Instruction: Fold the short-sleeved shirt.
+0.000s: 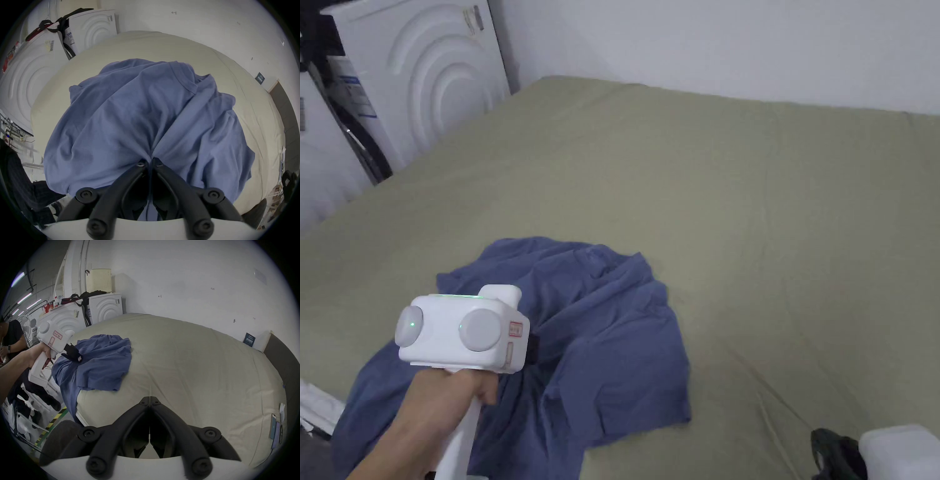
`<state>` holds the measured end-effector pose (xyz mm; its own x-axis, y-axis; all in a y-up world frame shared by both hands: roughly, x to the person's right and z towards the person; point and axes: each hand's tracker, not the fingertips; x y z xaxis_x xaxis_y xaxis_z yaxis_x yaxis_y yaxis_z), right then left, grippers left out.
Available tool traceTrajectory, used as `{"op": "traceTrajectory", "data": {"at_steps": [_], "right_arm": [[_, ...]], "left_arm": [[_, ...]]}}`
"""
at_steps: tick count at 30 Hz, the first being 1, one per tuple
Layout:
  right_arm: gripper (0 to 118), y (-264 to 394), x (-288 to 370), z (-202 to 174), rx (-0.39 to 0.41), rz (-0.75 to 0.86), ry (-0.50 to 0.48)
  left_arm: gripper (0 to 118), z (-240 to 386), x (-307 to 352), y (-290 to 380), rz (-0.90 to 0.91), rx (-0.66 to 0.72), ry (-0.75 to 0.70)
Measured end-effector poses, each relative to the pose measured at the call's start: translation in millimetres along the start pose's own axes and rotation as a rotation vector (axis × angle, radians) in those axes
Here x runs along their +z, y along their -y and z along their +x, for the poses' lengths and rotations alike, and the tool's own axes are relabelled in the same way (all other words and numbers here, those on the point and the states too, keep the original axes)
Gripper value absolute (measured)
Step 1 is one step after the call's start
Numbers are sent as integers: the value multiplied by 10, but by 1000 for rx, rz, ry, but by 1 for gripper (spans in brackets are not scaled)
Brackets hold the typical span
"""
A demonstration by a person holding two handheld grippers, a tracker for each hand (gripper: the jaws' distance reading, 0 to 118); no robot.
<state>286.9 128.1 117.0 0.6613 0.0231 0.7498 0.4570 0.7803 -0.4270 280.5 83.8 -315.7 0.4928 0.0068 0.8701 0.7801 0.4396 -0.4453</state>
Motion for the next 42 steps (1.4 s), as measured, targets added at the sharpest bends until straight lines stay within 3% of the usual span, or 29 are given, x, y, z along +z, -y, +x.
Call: {"op": "traceTrajectory", "data": {"at_steps": [3, 9, 19, 26, 31, 36, 37, 38, 39, 41, 42], "right_arm": [[0, 66, 173, 147, -32, 3, 15], [0, 226, 494, 500, -89, 26, 85], [0, 533, 836, 1185, -208, 12, 235], [0, 707, 927, 1526, -261, -9, 313], [0, 810, 901, 1671, -296, -33, 342], [0, 886, 845, 1725, -316, -55, 342], [0, 898, 825, 1725, -318, -58, 339], [0, 903, 800, 1719, -318, -63, 335], [0, 907, 786, 1708, -318, -67, 332], [0, 904, 778, 1663, -318, -67, 322], [0, 895, 782, 1639, -318, -65, 316]], "left_arm": [[1, 183, 115, -74, 20, 31, 52], [1, 1232, 141, -279, 46, -119, 98], [1, 3741, 283, -546, 107, -396, 374], [1, 5255, 438, -302, 98, -584, 557], [1, 5824, 352, -72, 30, -611, 677], [3, 5932, 30, 91, -36, -611, 651], [17, 5911, -4, 93, -57, -598, 655], [76, 5878, 2, 113, -46, -601, 675], [118, 5851, 19, 109, -25, -618, 675], [114, 5794, 63, 148, -7, -666, 642], [115, 5704, 82, 195, 15, -597, 672]]}}
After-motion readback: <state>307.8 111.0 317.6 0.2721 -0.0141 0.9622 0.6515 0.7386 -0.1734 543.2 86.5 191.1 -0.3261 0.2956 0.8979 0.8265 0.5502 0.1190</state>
